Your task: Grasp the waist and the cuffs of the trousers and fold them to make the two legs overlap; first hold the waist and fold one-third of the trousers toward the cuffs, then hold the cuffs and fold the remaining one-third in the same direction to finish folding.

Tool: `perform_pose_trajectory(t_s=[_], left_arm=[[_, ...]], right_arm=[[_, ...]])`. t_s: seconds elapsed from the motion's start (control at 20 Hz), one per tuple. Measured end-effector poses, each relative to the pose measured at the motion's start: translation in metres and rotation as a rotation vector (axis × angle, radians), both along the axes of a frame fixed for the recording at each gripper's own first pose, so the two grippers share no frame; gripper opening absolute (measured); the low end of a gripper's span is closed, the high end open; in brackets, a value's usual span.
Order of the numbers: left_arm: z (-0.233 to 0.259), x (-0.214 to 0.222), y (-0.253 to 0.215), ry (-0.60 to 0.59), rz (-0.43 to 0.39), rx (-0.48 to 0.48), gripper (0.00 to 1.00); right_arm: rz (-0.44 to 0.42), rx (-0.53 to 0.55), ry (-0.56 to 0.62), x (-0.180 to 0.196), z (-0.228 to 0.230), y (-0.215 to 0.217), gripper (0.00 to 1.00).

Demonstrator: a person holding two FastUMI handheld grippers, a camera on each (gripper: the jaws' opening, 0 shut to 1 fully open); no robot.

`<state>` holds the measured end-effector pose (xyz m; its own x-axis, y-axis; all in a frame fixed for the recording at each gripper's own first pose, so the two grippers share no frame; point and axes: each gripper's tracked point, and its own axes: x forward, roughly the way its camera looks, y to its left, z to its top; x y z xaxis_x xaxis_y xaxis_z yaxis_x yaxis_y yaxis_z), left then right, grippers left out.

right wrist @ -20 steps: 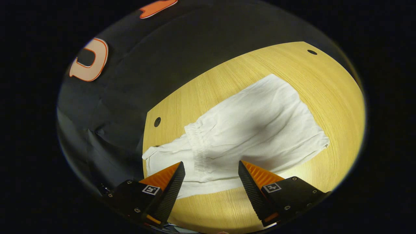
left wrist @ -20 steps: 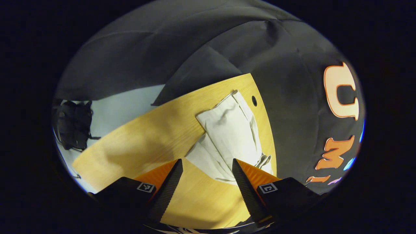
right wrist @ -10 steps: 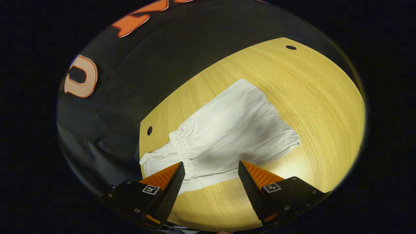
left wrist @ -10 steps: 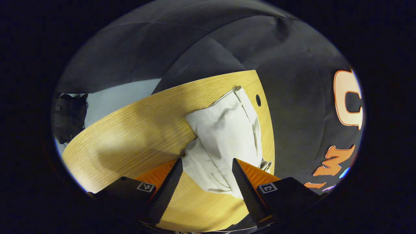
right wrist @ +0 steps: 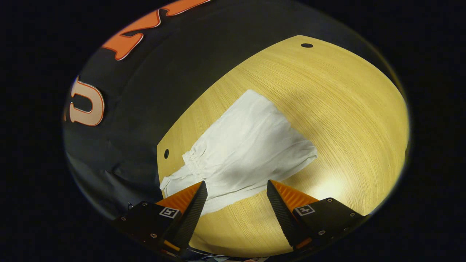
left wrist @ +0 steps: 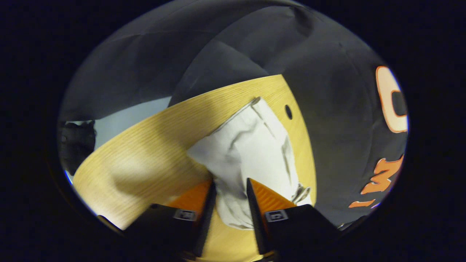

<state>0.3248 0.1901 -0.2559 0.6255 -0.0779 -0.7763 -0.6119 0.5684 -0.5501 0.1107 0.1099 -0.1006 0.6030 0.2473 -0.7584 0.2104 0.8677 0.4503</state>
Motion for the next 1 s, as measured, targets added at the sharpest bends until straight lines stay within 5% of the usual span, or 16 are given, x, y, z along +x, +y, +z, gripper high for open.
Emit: perform_pose_trajectory(t_s=[0.05,0.25,0.45,1.0], left_arm=[[-0.002,0.003,-0.004,-0.013,0.006,-0.010,0.17],[0.008,0.010,-0.006,-0.045,-0.016,0.033,0.04],[0.053,0.022,-0.026,-0.135,-0.121,0.153,0.04],[0.190,0.066,-0.186,-0.413,-0.274,0.171,0.05]], right_arm=[[-0.004,0.002,0.002,-0.002,-0.002,-0.005,0.99],[-0.003,0.002,0.014,-0.006,-0.009,-0.015,0.99],[0.010,-0.001,0.011,-0.004,-0.013,-0.023,0.99],[0.060,0.052,0.000,-0.002,0.001,-0.084,0.99]])
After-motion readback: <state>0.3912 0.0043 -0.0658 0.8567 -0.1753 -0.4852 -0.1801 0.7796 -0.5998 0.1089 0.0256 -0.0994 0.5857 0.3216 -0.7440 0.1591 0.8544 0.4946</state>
